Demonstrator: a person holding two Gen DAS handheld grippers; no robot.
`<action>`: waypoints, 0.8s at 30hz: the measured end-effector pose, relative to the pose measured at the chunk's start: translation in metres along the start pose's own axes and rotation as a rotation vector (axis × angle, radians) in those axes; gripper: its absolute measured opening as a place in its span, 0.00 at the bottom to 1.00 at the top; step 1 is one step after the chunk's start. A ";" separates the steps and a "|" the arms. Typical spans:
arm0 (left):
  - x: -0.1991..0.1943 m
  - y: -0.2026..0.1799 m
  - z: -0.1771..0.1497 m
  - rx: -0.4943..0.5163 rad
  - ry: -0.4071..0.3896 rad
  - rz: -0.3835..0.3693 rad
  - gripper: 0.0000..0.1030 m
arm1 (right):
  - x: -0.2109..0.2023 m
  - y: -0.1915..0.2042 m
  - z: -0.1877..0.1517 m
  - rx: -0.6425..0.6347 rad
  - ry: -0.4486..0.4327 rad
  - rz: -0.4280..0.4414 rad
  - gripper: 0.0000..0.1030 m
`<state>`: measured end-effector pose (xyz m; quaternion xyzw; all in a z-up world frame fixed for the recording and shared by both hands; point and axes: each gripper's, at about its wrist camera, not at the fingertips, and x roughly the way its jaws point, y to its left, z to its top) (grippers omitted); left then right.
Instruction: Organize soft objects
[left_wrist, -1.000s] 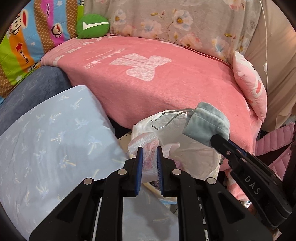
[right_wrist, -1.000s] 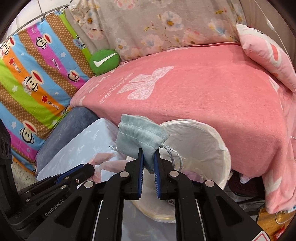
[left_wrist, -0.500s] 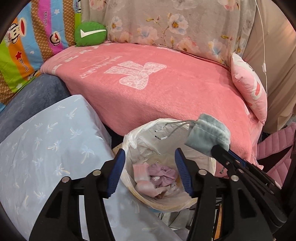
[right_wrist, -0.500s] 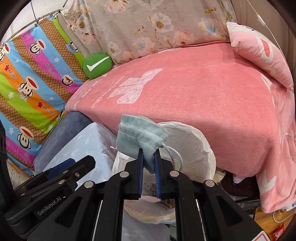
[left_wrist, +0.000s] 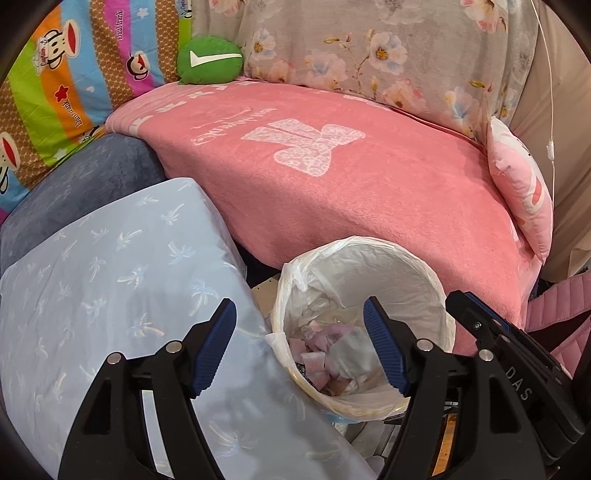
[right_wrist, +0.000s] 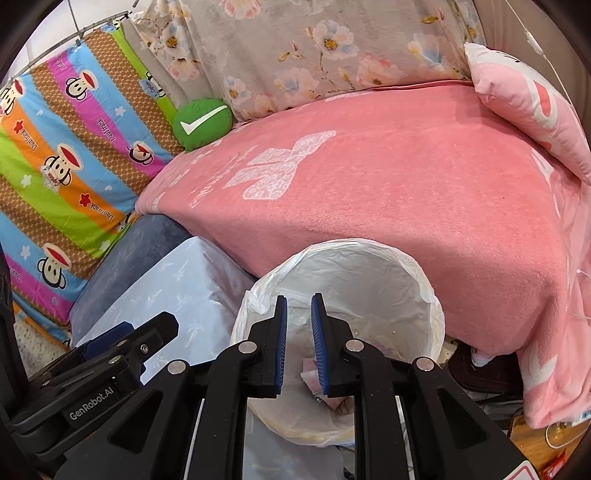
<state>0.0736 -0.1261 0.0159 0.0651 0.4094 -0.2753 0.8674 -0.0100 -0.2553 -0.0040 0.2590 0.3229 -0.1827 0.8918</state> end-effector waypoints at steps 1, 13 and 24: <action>0.000 0.001 0.000 -0.001 0.000 0.002 0.66 | 0.000 0.001 0.000 -0.004 0.002 0.001 0.16; -0.007 0.018 -0.007 -0.008 -0.018 0.064 0.72 | -0.001 0.021 -0.006 -0.115 0.031 -0.019 0.30; -0.015 0.034 -0.020 -0.011 -0.025 0.145 0.83 | -0.009 0.036 -0.024 -0.223 0.054 -0.082 0.53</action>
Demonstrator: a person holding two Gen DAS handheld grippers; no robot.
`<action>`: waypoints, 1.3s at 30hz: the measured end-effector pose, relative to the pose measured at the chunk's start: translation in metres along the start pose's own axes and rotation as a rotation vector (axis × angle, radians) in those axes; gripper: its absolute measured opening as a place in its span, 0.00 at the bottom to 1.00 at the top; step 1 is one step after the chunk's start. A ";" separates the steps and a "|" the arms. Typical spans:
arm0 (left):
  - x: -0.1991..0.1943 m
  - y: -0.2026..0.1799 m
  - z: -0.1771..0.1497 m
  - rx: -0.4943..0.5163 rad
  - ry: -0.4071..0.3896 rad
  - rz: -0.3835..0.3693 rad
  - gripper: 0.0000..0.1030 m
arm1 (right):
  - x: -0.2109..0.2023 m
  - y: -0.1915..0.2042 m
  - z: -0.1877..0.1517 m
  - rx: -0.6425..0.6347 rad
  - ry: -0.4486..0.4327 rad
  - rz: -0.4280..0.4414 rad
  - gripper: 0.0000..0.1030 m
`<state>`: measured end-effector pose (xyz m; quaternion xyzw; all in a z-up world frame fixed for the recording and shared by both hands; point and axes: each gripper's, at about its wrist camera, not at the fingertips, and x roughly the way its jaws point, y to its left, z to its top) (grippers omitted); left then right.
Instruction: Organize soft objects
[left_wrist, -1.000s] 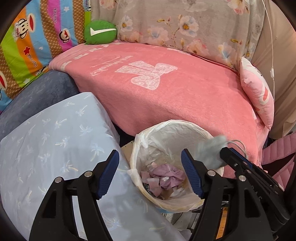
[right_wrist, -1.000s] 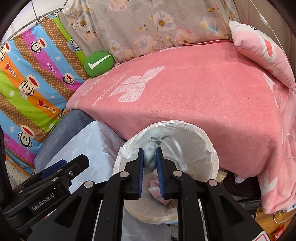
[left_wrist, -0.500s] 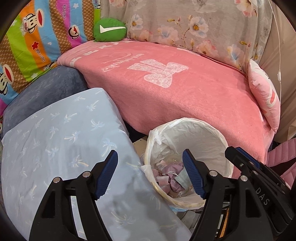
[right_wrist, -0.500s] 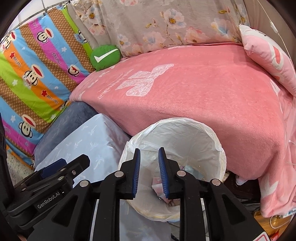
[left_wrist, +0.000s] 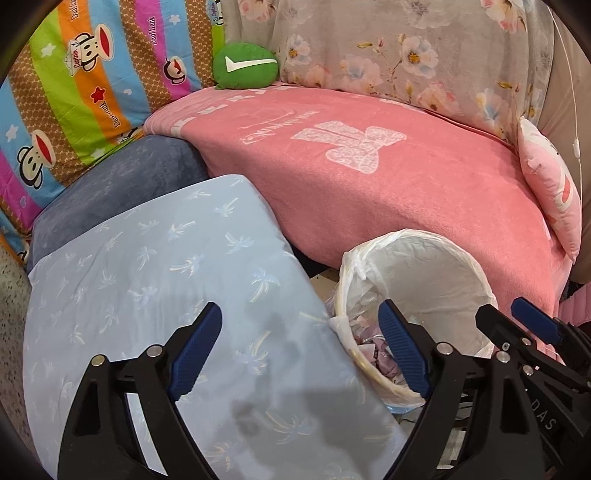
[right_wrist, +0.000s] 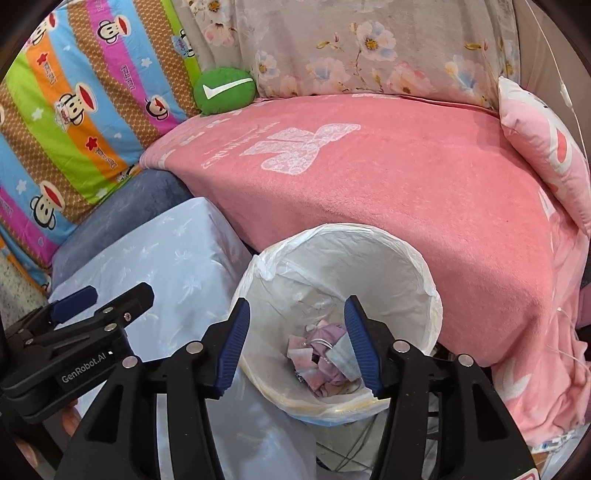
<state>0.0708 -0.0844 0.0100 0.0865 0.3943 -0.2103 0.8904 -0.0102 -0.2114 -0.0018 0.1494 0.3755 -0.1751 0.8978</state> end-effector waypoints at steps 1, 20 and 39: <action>-0.001 0.001 -0.002 -0.002 -0.001 0.005 0.83 | -0.001 0.001 -0.002 -0.010 0.002 -0.006 0.54; -0.001 0.008 -0.025 0.001 0.011 0.094 0.88 | -0.006 0.011 -0.024 -0.102 0.034 -0.082 0.62; 0.001 -0.001 -0.035 0.019 0.030 0.121 0.91 | -0.005 0.006 -0.037 -0.101 0.037 -0.108 0.80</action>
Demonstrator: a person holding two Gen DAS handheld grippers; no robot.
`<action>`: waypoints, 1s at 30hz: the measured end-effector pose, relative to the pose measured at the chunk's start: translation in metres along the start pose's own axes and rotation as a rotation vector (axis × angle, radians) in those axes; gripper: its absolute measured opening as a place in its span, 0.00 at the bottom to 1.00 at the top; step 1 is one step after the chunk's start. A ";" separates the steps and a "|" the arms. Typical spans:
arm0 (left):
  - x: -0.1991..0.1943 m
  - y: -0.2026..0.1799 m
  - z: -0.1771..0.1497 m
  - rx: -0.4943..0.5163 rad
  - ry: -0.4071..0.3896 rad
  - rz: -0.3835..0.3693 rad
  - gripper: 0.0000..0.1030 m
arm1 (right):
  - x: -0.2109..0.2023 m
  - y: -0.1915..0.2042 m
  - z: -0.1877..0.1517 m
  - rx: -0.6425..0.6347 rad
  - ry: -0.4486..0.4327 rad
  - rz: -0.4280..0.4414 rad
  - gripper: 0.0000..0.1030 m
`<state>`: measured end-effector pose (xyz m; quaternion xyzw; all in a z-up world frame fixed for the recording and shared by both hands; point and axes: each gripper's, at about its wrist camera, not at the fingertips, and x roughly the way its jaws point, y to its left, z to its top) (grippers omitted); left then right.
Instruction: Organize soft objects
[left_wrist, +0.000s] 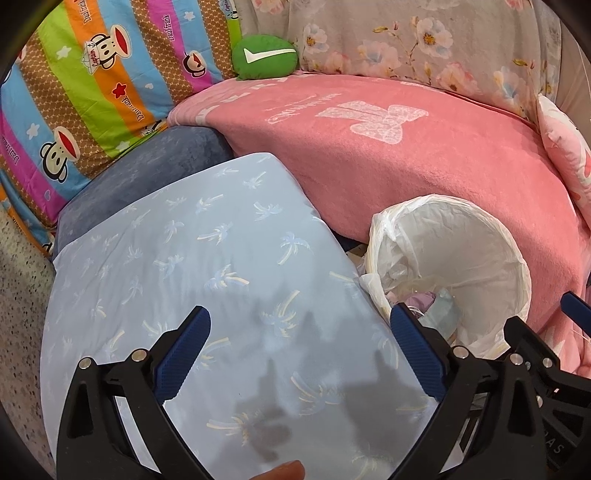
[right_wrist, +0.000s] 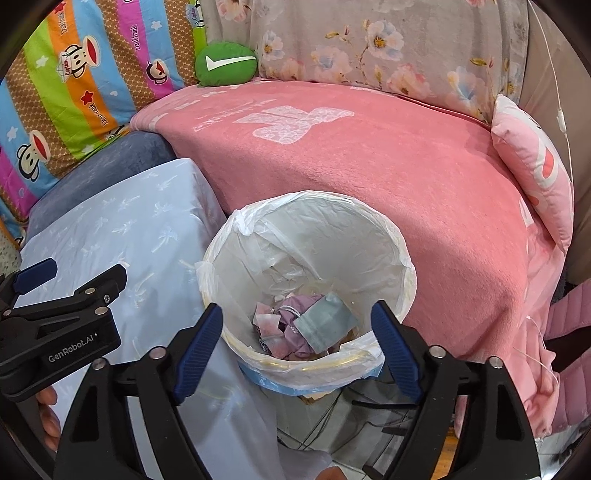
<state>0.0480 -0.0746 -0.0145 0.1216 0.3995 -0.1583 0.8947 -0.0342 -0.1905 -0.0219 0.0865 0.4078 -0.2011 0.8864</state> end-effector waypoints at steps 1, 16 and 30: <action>0.000 -0.001 0.000 0.000 0.001 0.002 0.91 | 0.000 0.000 0.000 0.000 -0.002 -0.002 0.80; -0.001 -0.001 -0.006 -0.035 0.010 0.014 0.92 | -0.002 -0.001 -0.005 -0.003 -0.005 -0.024 0.87; -0.001 -0.007 -0.009 -0.016 0.025 0.018 0.92 | -0.003 -0.007 -0.008 0.003 0.000 -0.030 0.94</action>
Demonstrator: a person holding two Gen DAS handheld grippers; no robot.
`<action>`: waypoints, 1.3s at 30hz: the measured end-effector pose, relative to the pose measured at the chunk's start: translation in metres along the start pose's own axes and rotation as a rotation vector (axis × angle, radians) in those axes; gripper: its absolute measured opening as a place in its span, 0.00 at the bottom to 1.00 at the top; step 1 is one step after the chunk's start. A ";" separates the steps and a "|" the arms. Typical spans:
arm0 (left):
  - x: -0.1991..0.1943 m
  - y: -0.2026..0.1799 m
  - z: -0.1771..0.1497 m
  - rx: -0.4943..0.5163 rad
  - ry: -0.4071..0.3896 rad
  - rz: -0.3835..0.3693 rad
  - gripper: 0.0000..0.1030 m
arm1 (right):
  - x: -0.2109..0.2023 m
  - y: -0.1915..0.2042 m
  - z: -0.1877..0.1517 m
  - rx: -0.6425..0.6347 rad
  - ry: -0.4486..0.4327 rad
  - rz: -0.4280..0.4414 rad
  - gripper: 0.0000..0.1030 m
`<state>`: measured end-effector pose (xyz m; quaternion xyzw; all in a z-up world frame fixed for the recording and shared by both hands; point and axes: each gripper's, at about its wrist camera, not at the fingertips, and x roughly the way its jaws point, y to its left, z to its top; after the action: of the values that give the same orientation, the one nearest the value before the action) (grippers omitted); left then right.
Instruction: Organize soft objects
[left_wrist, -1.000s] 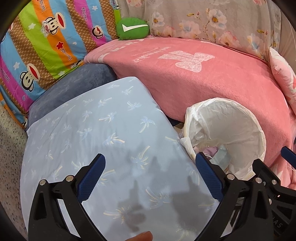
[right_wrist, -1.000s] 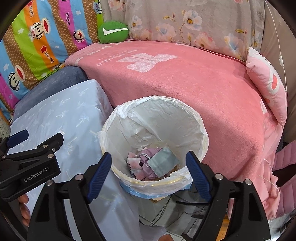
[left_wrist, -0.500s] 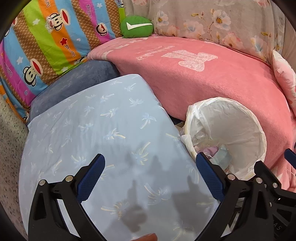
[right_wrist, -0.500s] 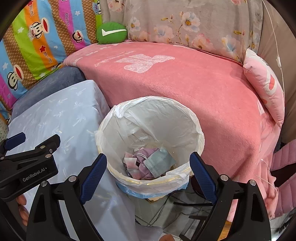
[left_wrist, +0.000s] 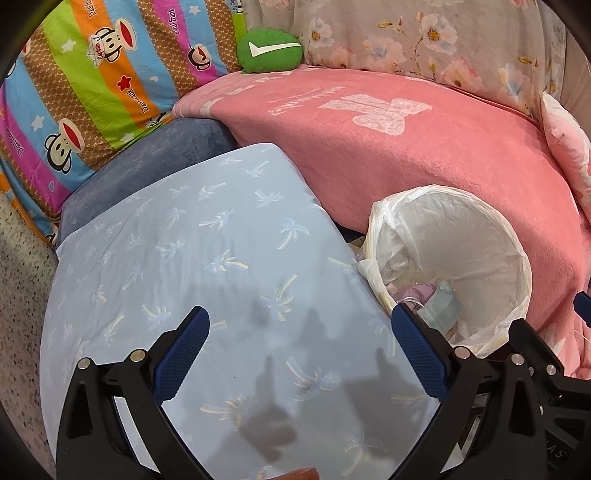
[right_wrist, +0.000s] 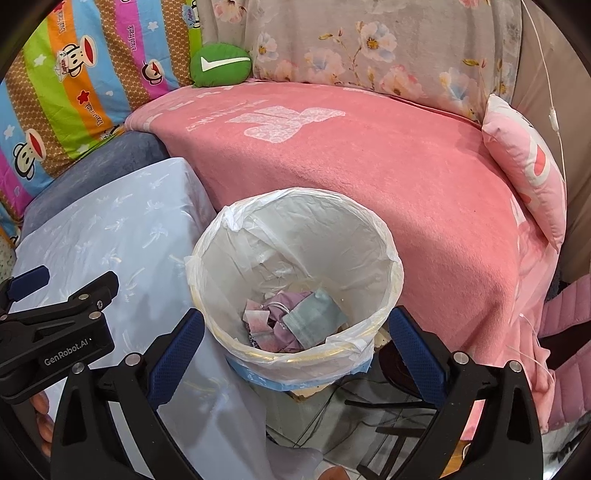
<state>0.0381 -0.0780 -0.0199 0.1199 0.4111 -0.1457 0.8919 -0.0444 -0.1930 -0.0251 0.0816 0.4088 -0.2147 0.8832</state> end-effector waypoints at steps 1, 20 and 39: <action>0.000 0.000 -0.001 0.001 0.004 0.000 0.92 | 0.000 0.000 -0.001 0.000 0.002 -0.001 0.94; 0.005 -0.007 -0.008 0.010 0.054 0.008 0.92 | 0.006 -0.003 -0.006 0.002 0.020 -0.021 0.94; 0.003 -0.008 -0.013 -0.001 0.059 0.023 0.92 | 0.001 -0.002 -0.010 0.000 0.019 -0.035 0.94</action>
<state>0.0282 -0.0817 -0.0314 0.1287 0.4358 -0.1315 0.8810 -0.0518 -0.1920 -0.0319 0.0766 0.4186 -0.2295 0.8754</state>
